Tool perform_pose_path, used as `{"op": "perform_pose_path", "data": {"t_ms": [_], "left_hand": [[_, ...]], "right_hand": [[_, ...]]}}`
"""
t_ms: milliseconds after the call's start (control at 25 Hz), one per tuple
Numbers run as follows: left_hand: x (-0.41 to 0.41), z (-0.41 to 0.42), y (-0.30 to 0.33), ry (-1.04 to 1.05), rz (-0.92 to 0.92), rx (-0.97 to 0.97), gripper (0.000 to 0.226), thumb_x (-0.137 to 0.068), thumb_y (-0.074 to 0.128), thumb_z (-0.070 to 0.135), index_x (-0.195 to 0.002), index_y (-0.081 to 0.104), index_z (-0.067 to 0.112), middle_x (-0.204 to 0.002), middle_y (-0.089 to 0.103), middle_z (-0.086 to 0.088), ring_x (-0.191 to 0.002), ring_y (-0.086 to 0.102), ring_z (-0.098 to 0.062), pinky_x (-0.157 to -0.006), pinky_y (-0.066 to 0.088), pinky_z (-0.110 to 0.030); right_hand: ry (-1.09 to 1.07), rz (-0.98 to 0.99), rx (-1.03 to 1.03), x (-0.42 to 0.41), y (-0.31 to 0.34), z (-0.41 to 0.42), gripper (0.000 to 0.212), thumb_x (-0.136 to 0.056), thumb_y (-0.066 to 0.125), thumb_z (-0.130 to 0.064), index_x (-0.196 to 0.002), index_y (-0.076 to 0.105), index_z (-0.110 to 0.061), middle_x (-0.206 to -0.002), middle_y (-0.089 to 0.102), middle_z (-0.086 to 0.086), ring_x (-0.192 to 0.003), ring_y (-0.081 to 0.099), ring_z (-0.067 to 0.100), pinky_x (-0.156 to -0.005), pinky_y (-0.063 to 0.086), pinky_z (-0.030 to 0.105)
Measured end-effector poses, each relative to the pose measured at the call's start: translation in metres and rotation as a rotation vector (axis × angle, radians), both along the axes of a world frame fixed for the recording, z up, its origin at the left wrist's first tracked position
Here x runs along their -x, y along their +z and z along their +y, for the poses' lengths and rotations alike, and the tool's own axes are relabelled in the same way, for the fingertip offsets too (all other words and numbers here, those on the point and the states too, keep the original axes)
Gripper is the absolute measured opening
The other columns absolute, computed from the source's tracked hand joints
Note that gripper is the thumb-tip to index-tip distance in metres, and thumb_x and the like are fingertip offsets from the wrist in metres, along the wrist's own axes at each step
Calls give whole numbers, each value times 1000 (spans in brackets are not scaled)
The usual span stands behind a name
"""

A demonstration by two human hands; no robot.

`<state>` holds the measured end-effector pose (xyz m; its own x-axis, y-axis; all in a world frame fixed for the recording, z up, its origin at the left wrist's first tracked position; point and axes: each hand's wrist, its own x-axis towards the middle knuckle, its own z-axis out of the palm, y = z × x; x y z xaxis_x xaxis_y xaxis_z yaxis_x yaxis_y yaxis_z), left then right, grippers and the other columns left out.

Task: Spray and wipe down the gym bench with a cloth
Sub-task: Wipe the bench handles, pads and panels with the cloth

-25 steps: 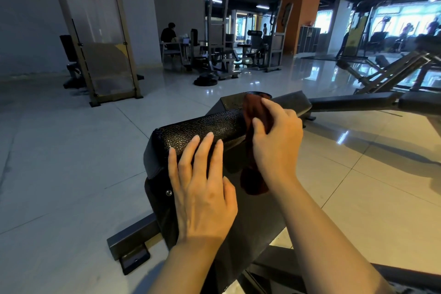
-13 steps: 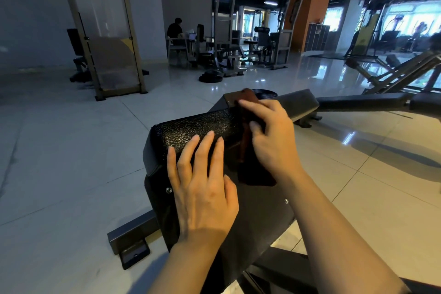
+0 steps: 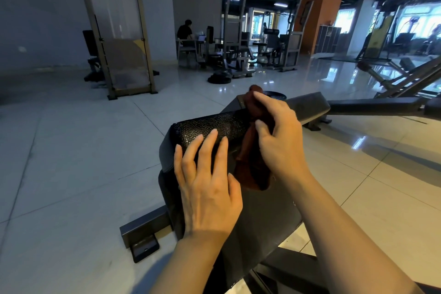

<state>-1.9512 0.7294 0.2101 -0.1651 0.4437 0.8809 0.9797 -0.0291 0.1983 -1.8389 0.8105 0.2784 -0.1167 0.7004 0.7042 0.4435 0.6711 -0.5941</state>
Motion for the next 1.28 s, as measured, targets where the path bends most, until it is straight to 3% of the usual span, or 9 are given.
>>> {"op": "perform_pose_path", "data": {"t_ms": [80,280,520,600,720,880,1000,1120,1280], "left_hand": [[3,-1,0,-1,-6,-2,62,-74,62,17,-135,51,10,-142,42,-10,-136,29,-28,-118,13,-51],[12,-9,1,-10,-53,-23,63,-76,60,19,-136,45,11,-142,40,-10,-136,29,-28,-119,11,-50],[22,-19,0,-52,-168,-7,71,-71,66,14,-137,40,6,-139,43,-13,-136,31,-30,-117,15,-55],[22,-23,-2,-66,-185,-6,69,-73,68,8,-136,40,10,-139,42,-10,-134,34,-30,-118,14,-53],[24,-29,-4,-78,-196,10,69,-75,69,5,-137,39,14,-140,39,-8,-133,36,-26,-118,13,-52],[38,-39,-1,-98,-284,6,71,-76,70,1,-138,41,14,-136,42,-7,-126,36,-19,-106,34,-62],[44,-41,-1,-144,-308,12,70,-77,68,2,-140,41,13,-137,42,-4,-127,40,-20,-98,44,-59],[39,-41,-3,-145,-350,43,67,-77,63,16,-140,40,11,-137,45,-9,-126,46,-29,-95,49,-54],[43,-44,-2,-190,-403,47,68,-79,66,5,-141,39,13,-138,41,-5,-124,48,-23,-96,51,-44]], "right_hand": [[-1,-61,49,5,-2,2,53,-90,53,1,-139,50,-18,-139,50,0,-131,39,15,-113,30,34],[6,-132,-19,22,3,-16,51,-85,55,6,-130,60,-17,-129,58,-2,-125,42,15,-103,26,19],[288,-250,-59,41,2,-58,47,-85,59,0,-127,62,-19,-130,56,-2,-126,38,9,-102,17,5],[288,-239,-16,33,7,-54,47,-86,60,0,-127,62,-23,-130,56,-5,-125,39,7,-106,24,12],[77,-62,56,18,10,-40,48,-85,62,2,-125,62,-24,-122,58,-6,-118,47,10,-108,36,31],[50,-71,42,41,4,-50,48,-86,60,2,-129,59,-20,-124,57,-1,-117,49,9,-100,33,18],[140,-191,-103,64,-3,-71,42,-85,62,-4,-124,64,-19,-122,53,3,-115,45,15,-94,29,15],[263,-212,-138,70,-7,-80,36,-84,64,-7,-117,68,-18,-122,49,2,-115,41,14,-92,32,12],[27,-40,-164,73,-6,-70,40,-82,62,1,-118,68,-15,-119,53,5,-112,44,18,-92,25,1]]}}
